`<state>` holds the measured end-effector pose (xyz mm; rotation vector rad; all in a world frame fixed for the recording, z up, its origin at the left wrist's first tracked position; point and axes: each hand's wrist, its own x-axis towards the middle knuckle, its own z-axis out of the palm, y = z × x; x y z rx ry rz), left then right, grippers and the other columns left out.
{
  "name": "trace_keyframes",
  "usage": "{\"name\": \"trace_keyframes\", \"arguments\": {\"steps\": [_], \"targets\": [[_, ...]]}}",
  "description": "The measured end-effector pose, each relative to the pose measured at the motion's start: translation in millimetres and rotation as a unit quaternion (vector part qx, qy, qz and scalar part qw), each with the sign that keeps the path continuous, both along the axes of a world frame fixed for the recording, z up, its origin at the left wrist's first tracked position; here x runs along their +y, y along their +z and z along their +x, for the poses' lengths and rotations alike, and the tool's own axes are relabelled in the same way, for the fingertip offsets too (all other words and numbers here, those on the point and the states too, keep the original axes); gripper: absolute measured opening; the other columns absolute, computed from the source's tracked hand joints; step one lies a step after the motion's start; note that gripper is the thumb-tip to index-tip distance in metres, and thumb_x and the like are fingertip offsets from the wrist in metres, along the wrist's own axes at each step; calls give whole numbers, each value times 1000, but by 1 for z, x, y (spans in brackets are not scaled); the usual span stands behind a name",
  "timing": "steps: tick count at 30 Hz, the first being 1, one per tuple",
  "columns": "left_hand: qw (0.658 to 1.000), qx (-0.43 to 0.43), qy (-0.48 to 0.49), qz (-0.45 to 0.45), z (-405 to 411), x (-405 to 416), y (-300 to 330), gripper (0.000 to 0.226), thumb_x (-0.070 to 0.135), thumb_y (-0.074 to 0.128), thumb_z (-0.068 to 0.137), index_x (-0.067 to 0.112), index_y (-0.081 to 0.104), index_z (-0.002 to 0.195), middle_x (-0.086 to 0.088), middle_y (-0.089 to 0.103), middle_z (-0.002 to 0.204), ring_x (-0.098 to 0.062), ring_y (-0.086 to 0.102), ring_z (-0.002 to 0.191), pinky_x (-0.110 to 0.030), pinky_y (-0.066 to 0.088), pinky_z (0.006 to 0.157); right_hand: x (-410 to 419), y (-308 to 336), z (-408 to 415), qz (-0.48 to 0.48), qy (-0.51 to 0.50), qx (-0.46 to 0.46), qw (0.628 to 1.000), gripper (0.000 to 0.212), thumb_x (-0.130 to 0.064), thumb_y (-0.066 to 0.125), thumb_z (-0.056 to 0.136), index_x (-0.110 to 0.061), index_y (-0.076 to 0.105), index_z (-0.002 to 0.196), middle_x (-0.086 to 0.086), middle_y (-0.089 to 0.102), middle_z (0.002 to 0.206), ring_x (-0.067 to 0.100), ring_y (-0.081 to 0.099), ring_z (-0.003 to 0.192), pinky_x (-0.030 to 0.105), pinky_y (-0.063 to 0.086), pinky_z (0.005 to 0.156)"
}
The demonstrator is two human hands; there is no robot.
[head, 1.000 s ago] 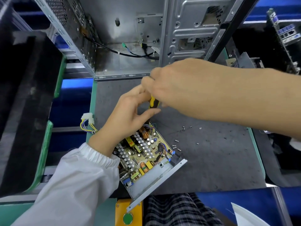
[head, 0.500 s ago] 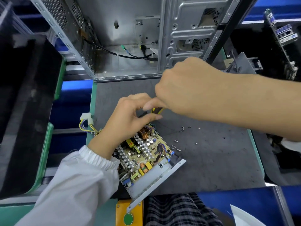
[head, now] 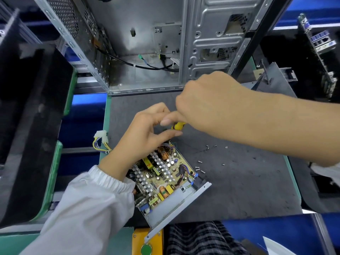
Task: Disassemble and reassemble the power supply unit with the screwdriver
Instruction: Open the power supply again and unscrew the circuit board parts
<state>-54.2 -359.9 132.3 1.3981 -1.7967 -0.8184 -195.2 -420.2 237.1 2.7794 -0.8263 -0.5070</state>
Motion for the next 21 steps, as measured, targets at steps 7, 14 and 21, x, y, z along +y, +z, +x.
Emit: {"name": "trace_keyframes", "arguments": {"steps": [7,14,21], "targets": [[1000,22,-16,9,7,4,0,36,2,70,79,21,58,107,13,66,101,2,60,100,-15,42,89,2,9,3,51,58,13,997,13,-26,40,100,-17,47,106,-2,23,64,14,19,50,27,14,44],[1000,-20,-2,-14,3,-1,3,31,23,79,74,-2,69,88,-15,66,93,-28,61,91,-46,47,82,5,5,4,21,41,-31,998,52,-49,31,99,-17,24,60,0,24,60,15,16,50,25,13,47],[999,9,-27,24,9,-3,0,35,8,70,81,29,61,109,20,70,102,2,63,100,-22,48,93,-4,1,0,64,54,12,996,10,-15,49,93,-15,40,96,-1,23,67,16,24,50,27,15,44]]}}
